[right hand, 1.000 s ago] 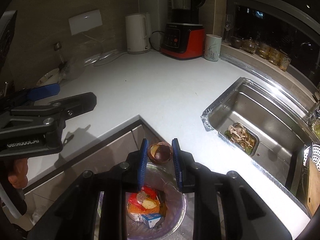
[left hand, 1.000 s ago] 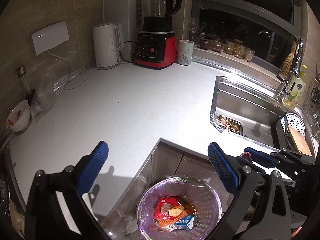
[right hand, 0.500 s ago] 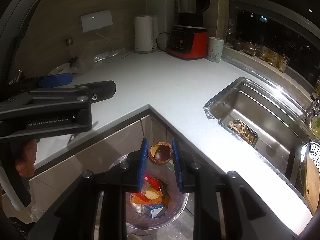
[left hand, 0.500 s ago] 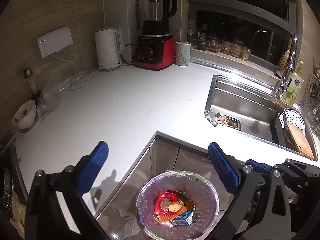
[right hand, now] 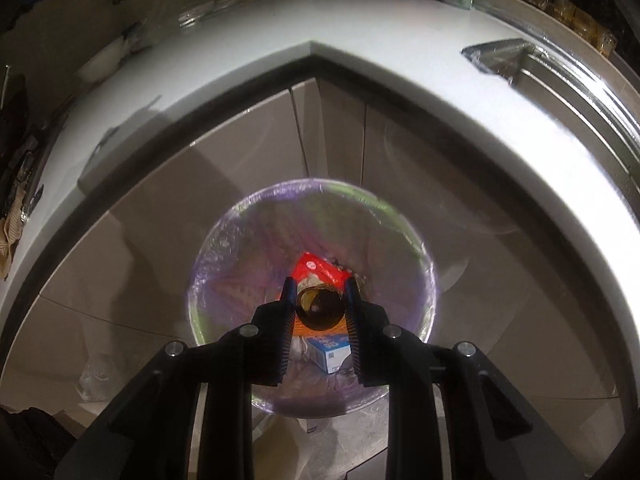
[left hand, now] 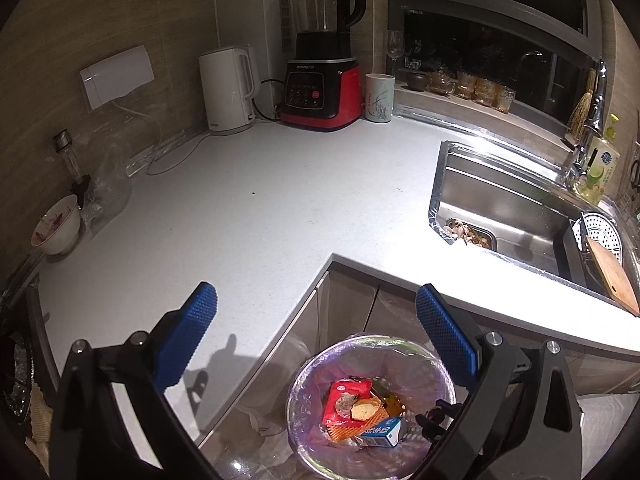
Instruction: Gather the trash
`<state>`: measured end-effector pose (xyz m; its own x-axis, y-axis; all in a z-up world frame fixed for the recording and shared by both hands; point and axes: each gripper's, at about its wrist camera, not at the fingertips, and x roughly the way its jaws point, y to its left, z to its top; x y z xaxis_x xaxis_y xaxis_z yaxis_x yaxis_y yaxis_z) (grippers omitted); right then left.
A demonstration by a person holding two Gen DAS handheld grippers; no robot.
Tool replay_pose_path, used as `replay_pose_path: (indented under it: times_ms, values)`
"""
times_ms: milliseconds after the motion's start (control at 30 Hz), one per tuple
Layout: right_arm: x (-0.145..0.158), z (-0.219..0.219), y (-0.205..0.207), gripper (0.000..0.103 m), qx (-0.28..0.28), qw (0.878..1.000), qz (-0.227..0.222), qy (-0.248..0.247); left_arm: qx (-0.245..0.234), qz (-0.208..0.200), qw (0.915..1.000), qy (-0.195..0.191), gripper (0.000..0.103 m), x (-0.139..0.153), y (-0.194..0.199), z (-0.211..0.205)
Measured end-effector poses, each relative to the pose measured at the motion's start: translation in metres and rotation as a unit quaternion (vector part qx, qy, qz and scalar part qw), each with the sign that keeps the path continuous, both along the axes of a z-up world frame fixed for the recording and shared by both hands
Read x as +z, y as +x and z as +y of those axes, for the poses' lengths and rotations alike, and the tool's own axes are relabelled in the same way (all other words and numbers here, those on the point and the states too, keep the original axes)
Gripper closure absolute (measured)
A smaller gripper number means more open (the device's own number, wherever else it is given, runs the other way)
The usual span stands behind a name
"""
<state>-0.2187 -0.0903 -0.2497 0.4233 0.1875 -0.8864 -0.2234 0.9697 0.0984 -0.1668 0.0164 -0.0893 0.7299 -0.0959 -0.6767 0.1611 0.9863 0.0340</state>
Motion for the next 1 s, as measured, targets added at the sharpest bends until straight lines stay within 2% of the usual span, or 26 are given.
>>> replay_pose_path:
  times_ms: [100,267,300,367,600,633,700,867,1000]
  values:
    - [-0.016,0.002,0.002,0.078,0.000,1.000,0.018,0.000,0.003,0.004,1.0000,-0.003,0.008,0.000,0.003,0.003]
    - [-0.020,0.007,0.006,0.077,0.003,1.000,0.023,-0.002,0.004,0.008,1.0000,-0.001,0.008,-0.003,0.007,0.005]
    - [-0.020,0.008,0.007,0.058,0.003,1.000,0.025,-0.001,0.004,0.008,1.0000,-0.001,0.008,-0.003,0.008,0.005]
    - [-0.017,0.008,0.009,0.032,-0.004,1.000,0.016,-0.002,0.004,0.009,1.0000,-0.001,0.008,-0.003,0.009,0.005]
    - [0.005,0.002,0.015,0.030,-0.022,1.000,0.004,0.015,0.001,0.009,1.0000,0.001,0.008,-0.002,0.010,0.005]
    - [0.015,0.001,0.016,0.030,-0.025,1.000,-0.001,0.019,0.001,0.009,1.0000,0.000,0.008,0.000,0.011,0.005]
    - [0.043,-0.002,0.018,0.022,-0.033,0.999,-0.024,0.022,0.003,0.006,1.0000,-0.003,0.008,0.007,0.011,0.005]
    - [0.147,-0.011,0.018,0.004,-0.062,0.990,-0.125,0.012,0.000,-0.022,0.9997,-0.014,0.008,0.047,0.009,0.003]
    - [0.226,-0.016,0.006,0.002,-0.076,0.977,-0.200,0.000,0.001,-0.058,0.9981,-0.022,0.008,0.094,-0.003,0.001]
